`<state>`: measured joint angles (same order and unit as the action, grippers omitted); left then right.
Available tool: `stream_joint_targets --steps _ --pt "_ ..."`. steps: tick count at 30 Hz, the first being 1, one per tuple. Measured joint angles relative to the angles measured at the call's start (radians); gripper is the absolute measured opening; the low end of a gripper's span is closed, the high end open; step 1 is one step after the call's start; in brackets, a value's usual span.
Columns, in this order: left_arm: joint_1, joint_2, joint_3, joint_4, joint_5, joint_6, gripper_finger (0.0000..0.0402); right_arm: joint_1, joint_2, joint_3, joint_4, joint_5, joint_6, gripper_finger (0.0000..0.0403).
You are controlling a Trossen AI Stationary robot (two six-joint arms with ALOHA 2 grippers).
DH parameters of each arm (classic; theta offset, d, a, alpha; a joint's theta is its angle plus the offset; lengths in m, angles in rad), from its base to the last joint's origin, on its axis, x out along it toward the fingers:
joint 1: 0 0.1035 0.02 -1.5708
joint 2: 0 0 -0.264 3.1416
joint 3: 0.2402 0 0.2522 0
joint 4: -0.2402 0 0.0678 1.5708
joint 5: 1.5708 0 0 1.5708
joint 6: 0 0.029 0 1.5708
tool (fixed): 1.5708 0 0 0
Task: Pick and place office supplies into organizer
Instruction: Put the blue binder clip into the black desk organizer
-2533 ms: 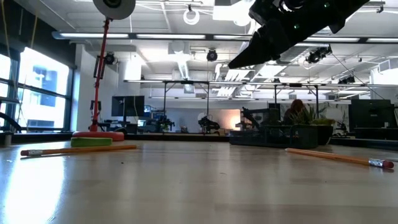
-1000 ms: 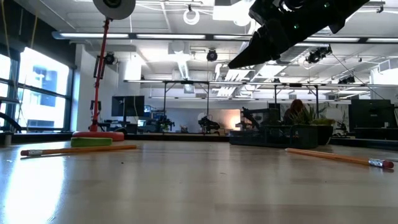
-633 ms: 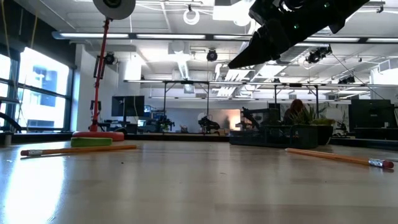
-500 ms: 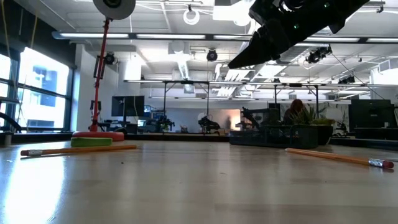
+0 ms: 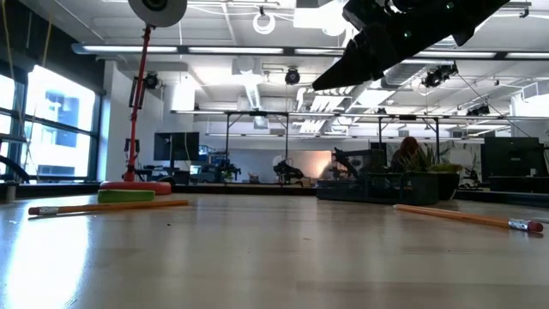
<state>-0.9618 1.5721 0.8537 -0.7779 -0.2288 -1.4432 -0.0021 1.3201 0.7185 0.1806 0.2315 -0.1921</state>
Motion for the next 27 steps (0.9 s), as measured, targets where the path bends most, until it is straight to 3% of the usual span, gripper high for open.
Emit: stream_joint_targets --steps 4,10,13,17,22,27 --pt "0.066 -0.02 0.001 0.002 0.01 0.077 0.007 0.0 0.0 0.0 -0.006 0.0 0.001 0.0129" --pt "0.079 -0.021 0.002 0.043 0.227 0.086 0.0064 0.0 0.0 0.0 -0.047 -0.001 0.029 0.0129" --pt "0.051 -0.022 0.002 0.049 0.273 0.066 0.0076 0.0 0.0 0.0 -0.052 -0.006 0.037 0.0129" --pt "0.011 -0.021 0.002 0.052 0.234 0.006 0.0105 0.002 0.0 0.0 -0.056 -0.009 0.037 0.0129" --pt "-0.023 -0.009 0.002 0.056 0.114 -0.033 0.0148 0.002 0.0 0.0 -0.048 -0.013 0.037 0.0129" --pt "-0.02 0.043 0.003 0.06 0.131 -0.037 0.018 0.002 0.0 0.0 -0.048 -0.013 0.037 0.0129"
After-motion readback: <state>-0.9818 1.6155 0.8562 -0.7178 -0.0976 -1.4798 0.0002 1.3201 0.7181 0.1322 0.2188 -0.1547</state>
